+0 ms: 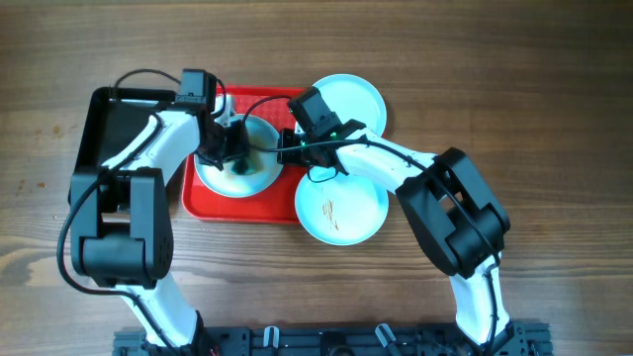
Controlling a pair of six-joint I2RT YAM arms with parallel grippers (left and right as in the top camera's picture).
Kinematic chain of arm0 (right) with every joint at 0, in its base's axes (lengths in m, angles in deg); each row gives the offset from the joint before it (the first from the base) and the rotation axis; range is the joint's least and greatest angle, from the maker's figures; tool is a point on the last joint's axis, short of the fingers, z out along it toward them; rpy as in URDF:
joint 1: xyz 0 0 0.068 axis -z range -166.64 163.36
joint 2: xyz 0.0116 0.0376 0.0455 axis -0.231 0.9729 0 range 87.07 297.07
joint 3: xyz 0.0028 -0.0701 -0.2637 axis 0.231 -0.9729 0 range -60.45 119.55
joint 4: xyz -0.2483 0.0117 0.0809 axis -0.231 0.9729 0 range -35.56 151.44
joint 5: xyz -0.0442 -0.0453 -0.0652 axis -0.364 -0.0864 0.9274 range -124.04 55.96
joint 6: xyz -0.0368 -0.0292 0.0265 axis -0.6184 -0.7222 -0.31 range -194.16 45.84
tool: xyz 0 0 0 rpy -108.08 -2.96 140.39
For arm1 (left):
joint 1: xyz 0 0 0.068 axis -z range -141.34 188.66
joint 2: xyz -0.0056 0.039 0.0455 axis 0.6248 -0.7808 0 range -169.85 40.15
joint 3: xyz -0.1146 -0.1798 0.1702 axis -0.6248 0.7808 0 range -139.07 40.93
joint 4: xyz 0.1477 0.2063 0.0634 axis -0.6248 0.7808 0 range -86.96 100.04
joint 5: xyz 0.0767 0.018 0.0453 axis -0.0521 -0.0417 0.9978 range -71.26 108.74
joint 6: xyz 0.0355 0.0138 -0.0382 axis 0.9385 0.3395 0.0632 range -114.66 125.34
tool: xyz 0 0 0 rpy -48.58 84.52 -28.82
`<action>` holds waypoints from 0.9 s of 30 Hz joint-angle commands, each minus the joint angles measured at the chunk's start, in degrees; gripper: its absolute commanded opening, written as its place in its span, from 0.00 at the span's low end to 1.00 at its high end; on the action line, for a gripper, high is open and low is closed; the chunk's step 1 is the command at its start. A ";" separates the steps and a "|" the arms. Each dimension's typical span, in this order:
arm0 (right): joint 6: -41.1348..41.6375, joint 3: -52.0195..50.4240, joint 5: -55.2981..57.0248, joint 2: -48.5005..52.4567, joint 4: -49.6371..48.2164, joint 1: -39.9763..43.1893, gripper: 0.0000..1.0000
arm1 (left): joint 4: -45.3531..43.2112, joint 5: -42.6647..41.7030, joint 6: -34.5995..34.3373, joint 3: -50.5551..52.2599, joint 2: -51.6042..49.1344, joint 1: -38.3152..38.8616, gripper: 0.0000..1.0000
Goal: Clean dirty plates on tray and stack at the side
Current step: 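Scrub the left plate surface with the sponge in the left gripper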
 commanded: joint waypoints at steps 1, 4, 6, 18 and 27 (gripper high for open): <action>-0.22 -0.17 0.31 2.29 0.90 -0.02 0.05 | 2.19 -11.47 4.70 1.36 -2.05 0.46 0.04; -0.24 -0.17 0.28 2.29 0.90 -0.02 0.04 | 2.58 -7.56 3.13 1.36 -2.05 0.48 0.04; -0.20 -0.17 0.09 2.29 0.90 -0.02 0.04 | 2.60 5.53 -3.48 1.38 -2.05 0.48 0.04; -0.24 -0.17 0.11 2.29 0.92 -0.02 0.04 | -3.50 28.26 -8.04 1.38 -2.08 0.59 0.04; -0.24 -0.17 -0.13 2.29 0.87 -0.02 0.04 | 9.01 0.46 12.66 1.38 -2.08 0.57 0.04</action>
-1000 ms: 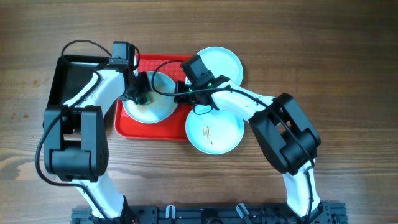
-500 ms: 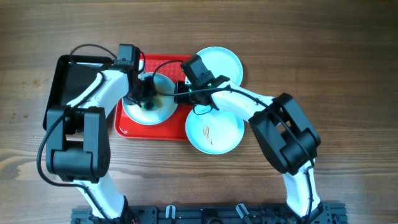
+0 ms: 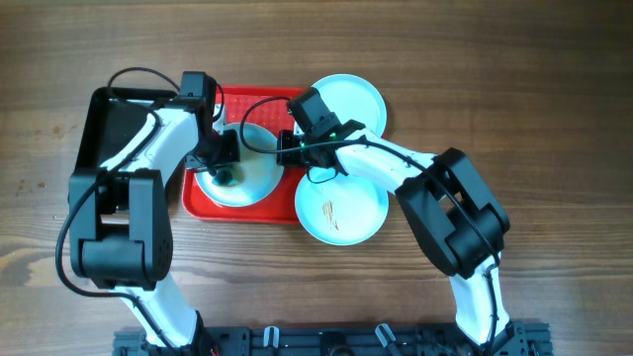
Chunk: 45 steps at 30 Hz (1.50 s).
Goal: Clean dirty plates on tray and stack at the side
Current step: 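Scrub the left plate surface with the sponge in the left gripper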
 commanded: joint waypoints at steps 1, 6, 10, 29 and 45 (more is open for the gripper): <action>0.46 -0.17 0.50 2.27 0.76 0.09 0.04 | 0.39 -13.27 10.80 2.60 -2.45 0.57 0.04; 0.46 -0.17 0.55 2.27 0.74 0.09 0.04 | -9.16 -12.20 9.05 2.60 -2.45 0.52 0.04; 0.46 -0.17 0.55 2.27 0.74 0.09 0.04 | -13.57 4.55 -7.26 2.60 -2.45 0.52 0.04; 0.44 -0.17 -0.09 2.27 0.55 0.09 0.04 | 3.58 -11.52 -5.70 2.58 -2.45 0.52 0.04; 0.33 -0.17 -0.09 2.27 0.50 0.09 0.04 | 3.34 12.55 -23.02 -5.09 -2.43 0.90 0.04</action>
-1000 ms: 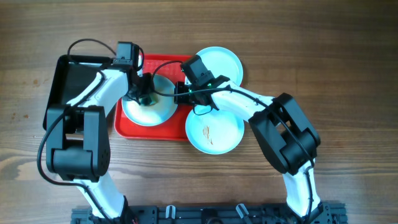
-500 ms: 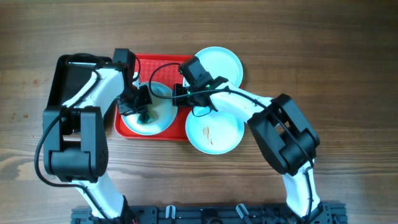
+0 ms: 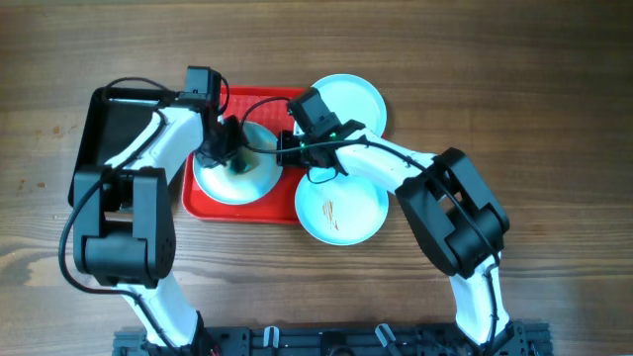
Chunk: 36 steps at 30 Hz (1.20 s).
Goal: Clean dirty plates on tray and stack at the side
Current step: 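Scrub the left plate surface with the sponge in the left gripper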
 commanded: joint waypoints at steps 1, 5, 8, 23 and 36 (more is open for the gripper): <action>0.68 -0.15 0.57 2.27 0.37 0.09 0.04 | 6.82 13.79 -2.23 -4.31 -1.79 0.00 0.04; 0.66 -0.15 0.57 2.27 0.48 0.11 0.04 | 10.29 12.00 -2.01 -4.76 -1.79 0.00 0.04; 0.68 -0.17 0.52 2.27 0.57 0.20 0.04 | 14.08 4.13 4.07 -4.76 -1.79 0.00 0.04; 0.42 -0.15 0.17 2.27 1.05 0.26 0.04 | -3.28 -3.89 13.38 -4.74 -1.81 -0.02 0.04; 0.15 -0.15 0.11 2.23 1.27 0.26 0.04 | 9.46 -4.57 16.81 -4.70 -1.81 0.02 0.04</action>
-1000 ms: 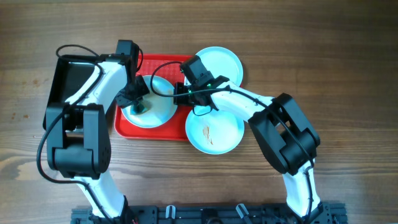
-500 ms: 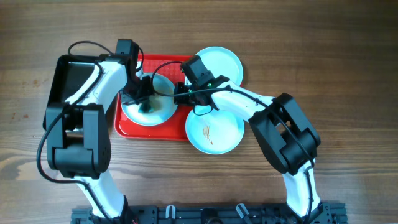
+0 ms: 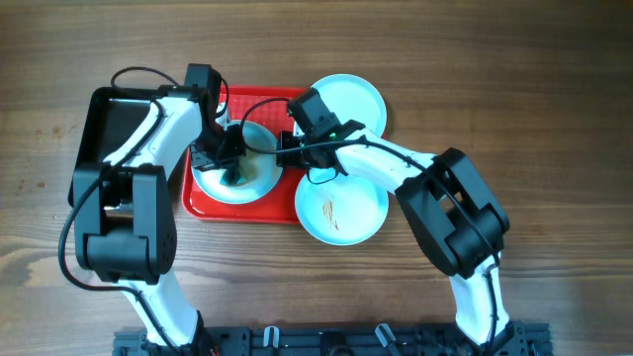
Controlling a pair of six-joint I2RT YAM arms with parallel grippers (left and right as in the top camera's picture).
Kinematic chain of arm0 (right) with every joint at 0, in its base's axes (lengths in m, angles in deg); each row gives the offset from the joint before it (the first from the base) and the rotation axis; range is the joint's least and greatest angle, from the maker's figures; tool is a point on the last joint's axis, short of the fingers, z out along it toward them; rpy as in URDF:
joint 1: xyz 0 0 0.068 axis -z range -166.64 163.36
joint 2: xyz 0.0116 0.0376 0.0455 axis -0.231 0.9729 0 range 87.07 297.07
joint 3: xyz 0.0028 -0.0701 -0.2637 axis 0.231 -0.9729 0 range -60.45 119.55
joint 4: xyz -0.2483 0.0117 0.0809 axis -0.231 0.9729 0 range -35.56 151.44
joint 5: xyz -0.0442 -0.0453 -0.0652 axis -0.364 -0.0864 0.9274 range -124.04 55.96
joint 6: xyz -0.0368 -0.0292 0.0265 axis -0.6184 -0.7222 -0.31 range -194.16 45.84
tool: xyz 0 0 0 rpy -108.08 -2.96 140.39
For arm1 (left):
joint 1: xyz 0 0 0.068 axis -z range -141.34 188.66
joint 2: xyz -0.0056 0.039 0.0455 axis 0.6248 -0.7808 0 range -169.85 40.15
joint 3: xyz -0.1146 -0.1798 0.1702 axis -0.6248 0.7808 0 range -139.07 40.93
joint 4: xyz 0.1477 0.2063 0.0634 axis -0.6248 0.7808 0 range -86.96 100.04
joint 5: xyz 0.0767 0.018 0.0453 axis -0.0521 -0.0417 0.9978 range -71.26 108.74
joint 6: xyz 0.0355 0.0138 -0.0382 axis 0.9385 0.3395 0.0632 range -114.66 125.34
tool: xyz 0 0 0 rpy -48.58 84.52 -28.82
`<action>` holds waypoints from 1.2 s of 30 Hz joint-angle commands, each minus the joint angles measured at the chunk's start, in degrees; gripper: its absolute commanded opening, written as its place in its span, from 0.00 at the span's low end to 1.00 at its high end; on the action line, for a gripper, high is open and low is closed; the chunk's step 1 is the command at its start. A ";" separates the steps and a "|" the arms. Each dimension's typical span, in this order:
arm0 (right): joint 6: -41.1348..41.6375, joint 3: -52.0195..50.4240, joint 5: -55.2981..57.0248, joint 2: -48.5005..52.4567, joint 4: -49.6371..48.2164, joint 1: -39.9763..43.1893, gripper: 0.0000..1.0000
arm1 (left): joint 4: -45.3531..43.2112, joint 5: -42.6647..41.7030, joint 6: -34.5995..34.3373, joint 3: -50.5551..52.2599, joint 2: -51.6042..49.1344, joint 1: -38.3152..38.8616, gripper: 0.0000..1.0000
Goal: Clean dirty plates on tray and stack at the side
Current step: 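Scrub the left plate surface with the sponge in the left gripper, then lift the sponge off the plate and move left arm back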
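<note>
A pale blue plate point(image 3: 259, 176) lies on the red tray point(image 3: 203, 203). My left gripper point(image 3: 231, 164) is down over the plate's middle, shut on a dark green sponge point(image 3: 235, 178) that touches the plate. My right gripper point(image 3: 283, 148) is at the plate's right rim and looks shut on it. A second pale blue plate point(image 3: 341, 210) with brown crumbs lies at the tray's front right corner. A third, clean-looking plate point(image 3: 354, 99) lies at the tray's back right, partly under my right arm.
A black-rimmed container point(image 3: 97, 129) stands left of the tray, under my left arm. Cables loop over the tray's back. Bare wooden table point(image 3: 534, 89) surrounds everything.
My left gripper has moved with the sponge from the plate's back left part to nearer its middle. The right gripper and all plates are where they were.
My left gripper with the sponge stood over the tray's plate at the back, then lower left on it, then at the back left again, and now near the middle. My right gripper has stayed at the plate's right rim at every moment.
</note>
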 commanded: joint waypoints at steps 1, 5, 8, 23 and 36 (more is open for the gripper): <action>-0.87 0.28 0.24 2.23 1.11 0.22 0.04 | -1.81 -0.85 1.51 -0.52 -0.76 0.04 0.04; -5.46 4.98 2.56 2.23 7.96 0.20 0.04 | -4.20 -0.83 1.22 -0.52 -0.76 0.07 0.04; -6.34 6.05 3.93 2.23 9.86 0.20 0.04 | -5.03 -0.85 1.16 -0.52 -0.76 0.04 0.04; -6.40 6.16 3.13 2.21 10.23 0.22 0.04 | 5.92 -10.34 3.23 -16.26 -0.61 -10.93 0.04; -3.76 5.44 2.49 3.06 10.05 0.13 0.12 | 7.21 -7.87 3.19 -18.51 -0.42 -13.35 0.04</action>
